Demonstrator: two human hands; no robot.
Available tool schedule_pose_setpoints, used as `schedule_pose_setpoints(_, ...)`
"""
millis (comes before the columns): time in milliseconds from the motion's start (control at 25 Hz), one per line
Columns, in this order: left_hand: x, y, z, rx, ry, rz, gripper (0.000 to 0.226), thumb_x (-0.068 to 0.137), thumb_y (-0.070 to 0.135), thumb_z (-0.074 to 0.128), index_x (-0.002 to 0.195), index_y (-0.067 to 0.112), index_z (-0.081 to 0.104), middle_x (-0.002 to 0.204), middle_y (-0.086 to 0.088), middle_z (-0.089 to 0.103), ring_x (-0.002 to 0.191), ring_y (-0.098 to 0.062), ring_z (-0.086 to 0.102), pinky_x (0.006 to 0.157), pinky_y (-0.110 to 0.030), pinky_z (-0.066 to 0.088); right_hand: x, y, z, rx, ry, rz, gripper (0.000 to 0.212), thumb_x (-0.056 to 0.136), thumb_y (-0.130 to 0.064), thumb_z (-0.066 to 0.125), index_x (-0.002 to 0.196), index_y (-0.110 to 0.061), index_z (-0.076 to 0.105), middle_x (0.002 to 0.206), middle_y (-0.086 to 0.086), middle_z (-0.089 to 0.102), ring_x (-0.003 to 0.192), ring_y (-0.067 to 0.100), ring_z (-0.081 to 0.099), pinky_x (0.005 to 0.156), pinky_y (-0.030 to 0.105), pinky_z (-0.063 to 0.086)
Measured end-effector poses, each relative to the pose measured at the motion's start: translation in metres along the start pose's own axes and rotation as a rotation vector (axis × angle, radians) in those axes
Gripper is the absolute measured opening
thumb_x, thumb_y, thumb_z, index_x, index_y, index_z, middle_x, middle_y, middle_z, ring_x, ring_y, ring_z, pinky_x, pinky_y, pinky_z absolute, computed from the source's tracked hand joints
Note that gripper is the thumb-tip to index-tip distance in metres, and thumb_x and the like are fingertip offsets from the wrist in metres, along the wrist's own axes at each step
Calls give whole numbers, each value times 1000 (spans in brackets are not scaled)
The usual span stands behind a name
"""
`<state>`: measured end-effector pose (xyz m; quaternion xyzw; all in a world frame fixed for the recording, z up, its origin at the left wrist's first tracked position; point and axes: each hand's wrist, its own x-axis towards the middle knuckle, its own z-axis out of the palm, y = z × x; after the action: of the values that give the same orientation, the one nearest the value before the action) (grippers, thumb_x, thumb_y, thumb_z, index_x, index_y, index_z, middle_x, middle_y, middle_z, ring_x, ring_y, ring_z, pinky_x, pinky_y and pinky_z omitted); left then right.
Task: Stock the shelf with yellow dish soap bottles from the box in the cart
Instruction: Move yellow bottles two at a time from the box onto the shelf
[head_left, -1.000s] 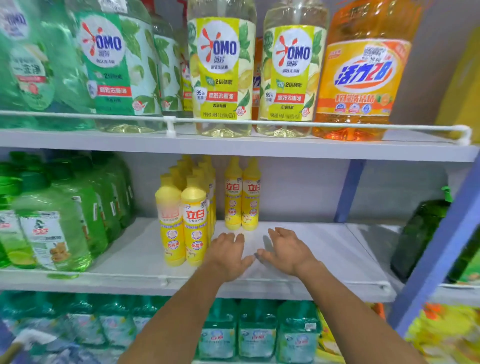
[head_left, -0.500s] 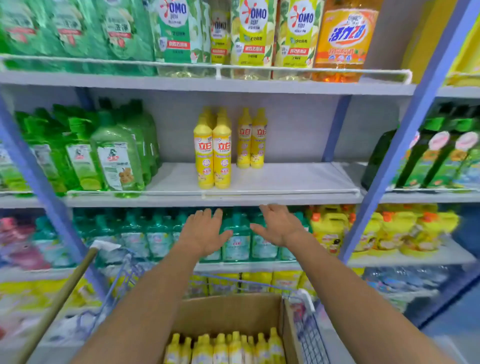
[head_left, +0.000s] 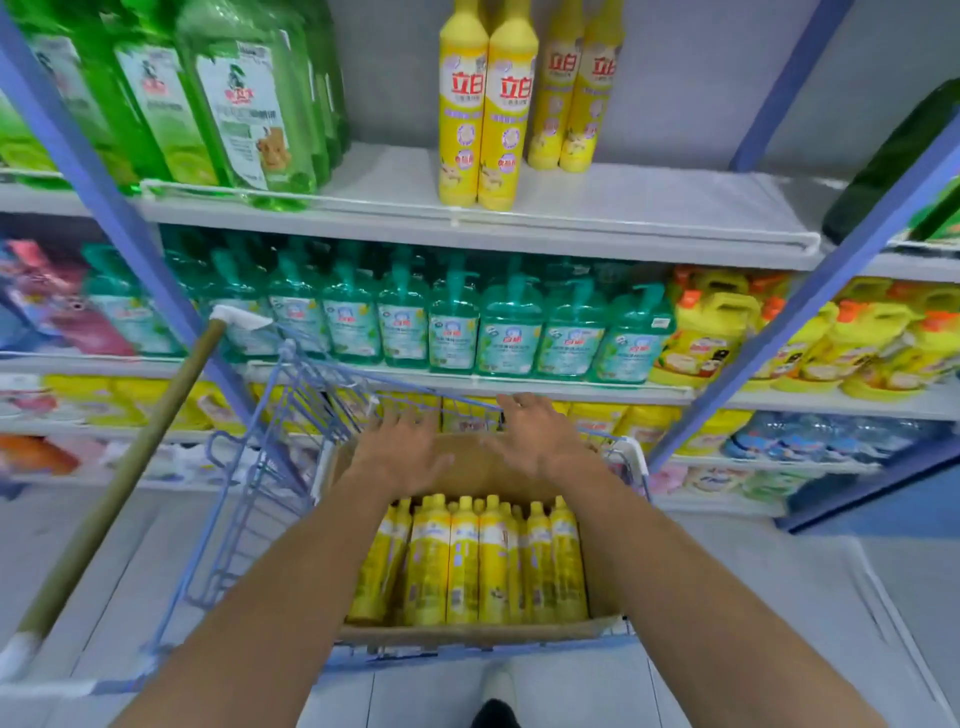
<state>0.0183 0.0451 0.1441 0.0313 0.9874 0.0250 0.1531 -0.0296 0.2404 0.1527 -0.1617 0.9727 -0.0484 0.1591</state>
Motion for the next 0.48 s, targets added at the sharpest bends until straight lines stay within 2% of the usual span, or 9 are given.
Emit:
schedule_pose_setpoints(200,16,0,89,-43,-203,-29,64,97,58,43,142,13,39,142,-15,48,133,-35,42,104,-48,41,16,20,98,58,-201,56,70,98,-59,46,147,-11,38,151,15,40,140,38,36,104,51,45)
schedule_pose_setpoints(360,45,-3,168,-73,-317,-61,71,97,58,44,151,13,31,149,-15,41,137,-35,40,105,-48,42,41,42,179,58,-321,95,68,97,-60,46,143,-10,42,142,15,47,134,37,44,101,49,47)
schedule_pose_setpoints(480,72,-5,216,-100,-367,-66,70,98,53,47,150,10,29,149,-18,39,135,-36,41,102,-48,43,61,60,234,101,-388,146,68,95,-64,46,137,-11,49,138,13,47,130,36,47,101,50,48)
